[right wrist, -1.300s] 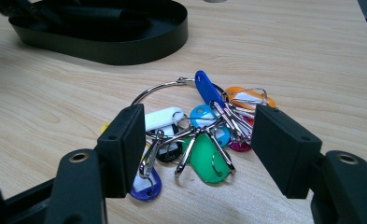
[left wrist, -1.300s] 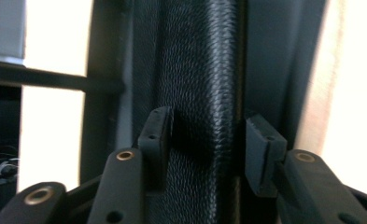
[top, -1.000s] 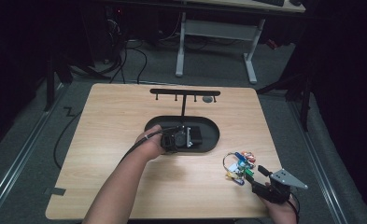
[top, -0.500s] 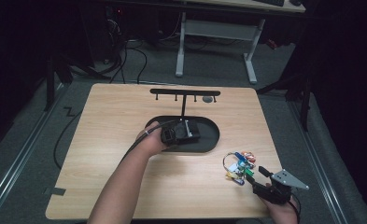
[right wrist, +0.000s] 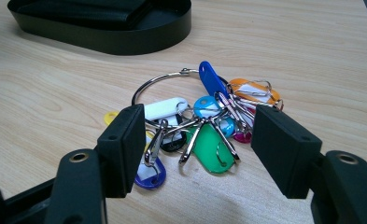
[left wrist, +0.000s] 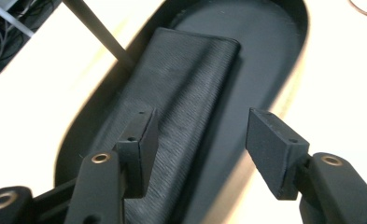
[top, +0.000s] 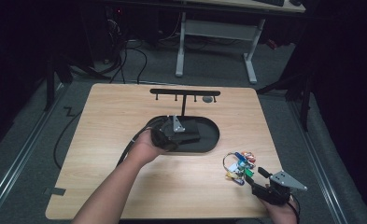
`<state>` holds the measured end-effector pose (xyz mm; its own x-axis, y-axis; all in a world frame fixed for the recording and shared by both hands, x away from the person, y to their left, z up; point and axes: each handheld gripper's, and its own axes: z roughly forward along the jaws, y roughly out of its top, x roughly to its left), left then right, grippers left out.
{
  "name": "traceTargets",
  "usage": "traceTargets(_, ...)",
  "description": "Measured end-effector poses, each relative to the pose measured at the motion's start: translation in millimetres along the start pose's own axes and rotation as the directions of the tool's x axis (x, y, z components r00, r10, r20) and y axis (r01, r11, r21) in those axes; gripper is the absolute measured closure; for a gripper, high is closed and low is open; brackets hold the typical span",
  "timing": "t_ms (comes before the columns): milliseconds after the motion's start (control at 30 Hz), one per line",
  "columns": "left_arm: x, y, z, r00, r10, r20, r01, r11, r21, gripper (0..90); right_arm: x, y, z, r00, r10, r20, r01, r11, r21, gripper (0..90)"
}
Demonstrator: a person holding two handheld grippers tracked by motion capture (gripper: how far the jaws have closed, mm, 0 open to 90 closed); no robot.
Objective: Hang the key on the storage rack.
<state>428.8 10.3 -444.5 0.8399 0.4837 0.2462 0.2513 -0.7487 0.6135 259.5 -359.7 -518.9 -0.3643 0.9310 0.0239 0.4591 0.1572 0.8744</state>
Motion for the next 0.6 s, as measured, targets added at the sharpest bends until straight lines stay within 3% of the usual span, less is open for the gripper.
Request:
traceTargets(133, -10.4, -20.7, -9.5, 0.9998, -0.020, 0.008, 0.020, 0.9990, -0.039, 43.3, 0.2, -0.4, -0.3, 1.0000, 0.001, 0.005, -0.001, 1.000, 0.003, 35.9)
traceTargets(267, -19.2, -49.6, -18.9, 0.9966, -0.075, 0.032, 0.078, 0.9933, -0.085, 41.9, 0.1, -0.7, 0.1, 1.0000, -0.004, 0.008, 0.004, 1.000, 0.006, 35.8)
traceTargets(367, -24.7, -73.9, -28.9, 0.9900, -0.134, 0.045, 0.139, 0.9823, -0.126, 41.7, 0.9, -0.8, 0.5, 0.9999, -0.008, 0.010, 0.008, 1.000, 0.009, 35.7)
traceTargets(467, -33.0, -100.3, -40.6, 0.9850, -0.168, 0.040, 0.172, 0.9733, -0.152, 40.2, 1.8, -1.0, 0.9, 0.9998, -0.013, 0.013, 0.013, 1.000, 0.012, 35.7)
traceTargets(600, -39.5, -130.9, -55.8, 0.9714, -0.232, 0.049, 0.238, 0.9526, -0.190, 39.4, 3.7, -1.2, 1.7, 0.9997, -0.019, 0.018, 0.019, 1.000, 0.019, 35.7)
